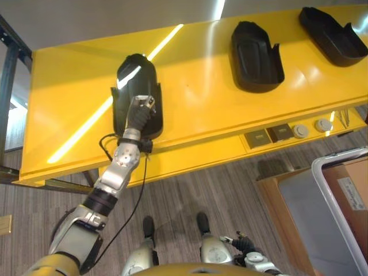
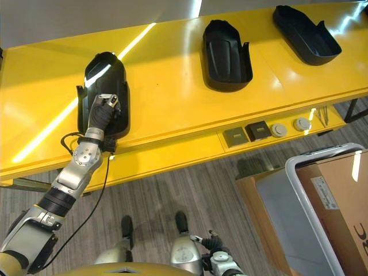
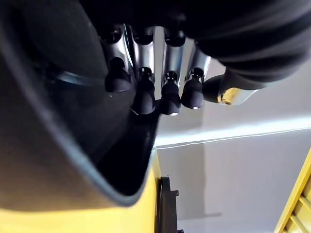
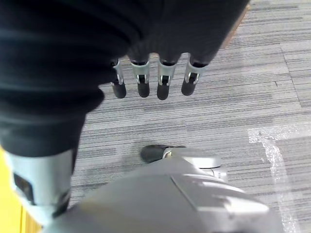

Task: Move parts from the plastic box to the shelf.

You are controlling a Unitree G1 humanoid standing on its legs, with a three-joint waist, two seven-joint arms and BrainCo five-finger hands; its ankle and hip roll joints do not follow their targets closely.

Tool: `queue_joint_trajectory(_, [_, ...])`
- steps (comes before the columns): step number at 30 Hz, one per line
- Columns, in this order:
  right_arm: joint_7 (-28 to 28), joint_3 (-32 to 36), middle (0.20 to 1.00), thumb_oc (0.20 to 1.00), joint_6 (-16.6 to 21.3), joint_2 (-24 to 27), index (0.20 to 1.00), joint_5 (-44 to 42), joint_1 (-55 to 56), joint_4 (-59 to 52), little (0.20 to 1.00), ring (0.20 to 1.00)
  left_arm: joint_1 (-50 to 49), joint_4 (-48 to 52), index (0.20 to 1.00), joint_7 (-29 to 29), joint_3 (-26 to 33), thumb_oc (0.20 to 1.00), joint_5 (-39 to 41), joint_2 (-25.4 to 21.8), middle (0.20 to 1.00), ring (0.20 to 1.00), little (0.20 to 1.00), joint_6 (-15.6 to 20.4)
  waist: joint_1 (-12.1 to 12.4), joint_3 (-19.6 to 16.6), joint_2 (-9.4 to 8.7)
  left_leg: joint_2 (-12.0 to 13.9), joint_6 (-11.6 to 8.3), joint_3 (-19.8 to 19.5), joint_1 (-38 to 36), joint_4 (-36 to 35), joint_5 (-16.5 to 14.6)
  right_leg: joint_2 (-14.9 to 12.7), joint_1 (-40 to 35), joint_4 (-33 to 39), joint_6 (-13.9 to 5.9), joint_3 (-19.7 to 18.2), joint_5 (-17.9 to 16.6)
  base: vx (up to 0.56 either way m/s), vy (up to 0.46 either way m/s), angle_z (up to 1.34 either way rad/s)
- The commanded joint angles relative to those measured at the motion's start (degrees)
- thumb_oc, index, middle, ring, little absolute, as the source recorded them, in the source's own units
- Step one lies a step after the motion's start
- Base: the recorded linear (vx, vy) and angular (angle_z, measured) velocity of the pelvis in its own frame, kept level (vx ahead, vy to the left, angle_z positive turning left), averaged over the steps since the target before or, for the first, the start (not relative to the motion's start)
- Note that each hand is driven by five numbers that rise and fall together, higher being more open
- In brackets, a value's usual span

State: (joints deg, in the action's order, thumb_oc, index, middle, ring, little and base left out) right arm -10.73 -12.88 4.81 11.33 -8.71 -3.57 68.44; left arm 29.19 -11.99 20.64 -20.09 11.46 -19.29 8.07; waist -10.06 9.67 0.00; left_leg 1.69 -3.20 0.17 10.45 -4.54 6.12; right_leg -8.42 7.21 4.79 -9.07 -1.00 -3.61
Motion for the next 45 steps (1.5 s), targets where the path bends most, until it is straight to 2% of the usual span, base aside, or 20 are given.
queue_joint_trajectory(1, [-1.2, -1.4, 1.000, 1.000, 0.3, -0.8, 1.000, -1.5, 1.0, 0.8, 1.000, 1.000, 4.5, -3.2, 0.200, 1.9, 3.1, 0.200, -3.3, -0.2, 0.200, 0.200, 0.200, 2.6, 0.4, -1.1, -0.71, 4.7, -2.33, 4.1, 0.1, 0.6, -2.2, -1.5, 4.8, -0.1, -0.15, 0.5, -0.8, -0.01, -0.002, -0.11])
queue_joint_trajectory(9, [-1.3, -1.6, 1.000, 1.000, 0.8, -0.7, 1.000, -1.7, 1.1, 0.9, 1.000, 1.000, 6.4, -5.9, 0.200, 4.5, 4.1, 0.200, -4.1, 0.2, 0.200, 0.200, 0.200, 2.6, -0.2, -1.4, -0.82, 5.1, -2.44, 4.9, 0.0, 0.7, -2.3, -1.2, 5.3, 0.0, -0.15, -0.3, -1.0, 0.01, -0.010, -0.06])
queue_joint_trajectory(15, [-1.4, -2.1, 1.000, 1.000, 1.0, -0.7, 1.000, -1.6, 1.1, 1.3, 1.000, 1.000, 9.7, -11.1, 0.200, 6.3, 3.6, 0.200, -5.4, 0.4, 0.200, 0.200, 0.200, 1.2, -0.7, -2.1, -0.97, 5.1, -2.57, 5.0, -0.3, 0.7, -2.4, -1.1, 5.0, 0.1, -0.12, -0.3, -0.8, 0.00, 0.000, 0.00])
queue_joint_trajectory(22, [-1.1, -2.3, 1.000, 1.000, 0.6, -0.9, 1.000, -1.4, 0.8, 1.8, 1.000, 1.000, 10.6, -12.4, 0.200, 6.4, 3.5, 0.200, -4.8, 0.7, 0.200, 0.200, 0.200, 1.1, -0.6, -2.4, -1.27, 5.1, -2.41, 4.8, -0.8, 0.8, -2.7, -1.2, 4.3, 0.1, -0.12, -0.1, -0.8, 0.00, 0.000, 0.00])
queue_joint_trajectory(25, [-1.3, -1.7, 1.000, 1.000, 0.3, -1.1, 1.000, -1.3, 0.6, 2.1, 1.000, 1.000, 7.4, -8.0, 0.200, 4.5, 3.3, 0.200, -4.2, 1.1, 0.200, 0.200, 0.200, 1.8, 0.0, -2.5, -1.42, 5.0, -2.22, 4.5, -1.5, 0.9, -3.0, -1.3, 3.4, 0.1, -0.16, 0.6, -0.5, 0.00, 0.000, 0.00])
queue_joint_trajectory(29, [-0.8, -0.7, 1.000, 1.000, -0.3, -1.4, 1.000, -0.9, 1.0, 2.6, 1.000, 1.000, -2.2, 2.2, 0.200, -2.2, 2.0, 0.200, -3.7, 0.5, 0.200, 0.200, 0.200, 3.0, 1.6, -3.4, -2.21, 4.7, -1.92, 3.6, -3.2, 1.2, -4.0, -1.5, 0.7, -0.1, -0.18, 2.0, 0.2, 0.03, 0.017, 0.07])
queue_joint_trajectory(32, [-0.5, -0.1, 1.000, 1.000, -0.4, -1.6, 1.000, -0.8, 1.5, 2.9, 1.000, 1.000, -5.5, 5.9, 0.200, -4.3, 2.1, 0.200, -5.3, -1.1, 0.200, 0.200, 0.200, 3.2, 2.3, -4.2, -2.67, 4.7, -1.85, 3.4, -4.1, 1.3, -4.4, -1.7, -0.6, -0.2, -0.22, 2.6, 0.6, 0.04, 0.023, 0.17])
queue_joint_trajectory(33, [-0.3, 0.2, 1.000, 1.000, -0.4, -1.9, 1.000, -0.9, 1.9, 2.8, 1.000, 1.000, -8.3, 8.2, 0.200, -5.4, 2.8, 0.200, -2.5, -0.9, 0.200, 0.200, 0.200, 3.4, 2.9, -4.9, -3.17, 4.6, -1.80, 3.1, -4.8, 1.2, -4.7, -1.8, -1.7, -0.2, -0.24, 3.2, 0.9, 0.05, 0.026, 0.15])
queue_joint_trajectory(35, [-0.2, 0.2, 1.000, 1.000, -0.5, -2.1, 1.000, -0.9, 1.9, 2.9, 1.000, 1.000, -9.5, 10.0, 0.200, -5.9, 2.9, 0.200, -2.1, -0.9, 0.200, 0.200, 0.200, 3.5, 3.3, -5.3, -3.38, 4.6, -1.73, 2.8, -5.2, 1.3, -4.8, -1.9, -2.4, -0.3, -0.26, 3.7, 1.1, 0.02, 0.031, 0.17])
queue_joint_trajectory(36, [-0.1, 0.7, 1.000, 1.000, -0.7, -2.4, 1.000, -0.8, 1.8, 3.2, 1.000, 1.000, -12.6, 13.7, 0.200, -7.9, 3.3, 0.200, -1.1, -1.7, 0.200, 0.200, 0.200, 3.8, 4.1, -5.7, -3.72, 4.4, -1.54, 2.5, -5.9, 1.4, -5.2, -2.0, -3.3, -0.6, -0.33, 4.3, 1.4, 0.01, 0.030, 0.14])
queue_joint_trajectory(38, [-0.1, 0.6, 1.000, 1.000, -0.7, -2.4, 1.000, -0.8, 1.8, 3.2, 1.000, 1.000, -12.7, 13.8, 0.200, -7.9, 3.3, 0.200, -1.0, -1.8, 0.200, 0.200, 0.200, 3.8, 4.1, -5.7, -3.76, 4.4, -1.53, 2.5, -6.0, 1.4, -5.2, -2.0, -3.3, -0.6, -0.34, 4.3, 1.4, 0.00, 0.025, 0.18])
queue_joint_trajectory(40, [0.1, 1.1, 1.000, 1.000, -1.0, -3.2, 1.000, -1.1, 1.8, 3.8, 1.000, 1.000, -20.2, 19.8, 0.200, -10.4, 4.9, 0.200, 2.1, -2.1, 0.200, 0.200, 0.200, 4.3, 5.7, -6.7, -4.09, 4.2, -1.22, 2.1, -7.2, 1.8, -6.1, -2.3, -5.0, -1.1, -0.48, 5.1, 2.0, 0.01, 0.037, 0.14])
queue_joint_trajectory(45, [0.3, 0.6, 1.000, 1.000, -1.1, -4.0, 1.000, -0.7, 1.6, 4.1, 1.000, 1.000, -28.2, 22.3, 0.200, -12.2, 6.0, 0.200, 2.3, -3.3, 0.200, 0.200, 0.200, 3.8, 7.3, -7.1, -4.27, 4.0, -0.91, 1.4, -8.1, 2.5, -6.8, -2.5, -6.4, -1.5, -0.41, 5.8, 2.5, 0.00, 0.023, 0.06])
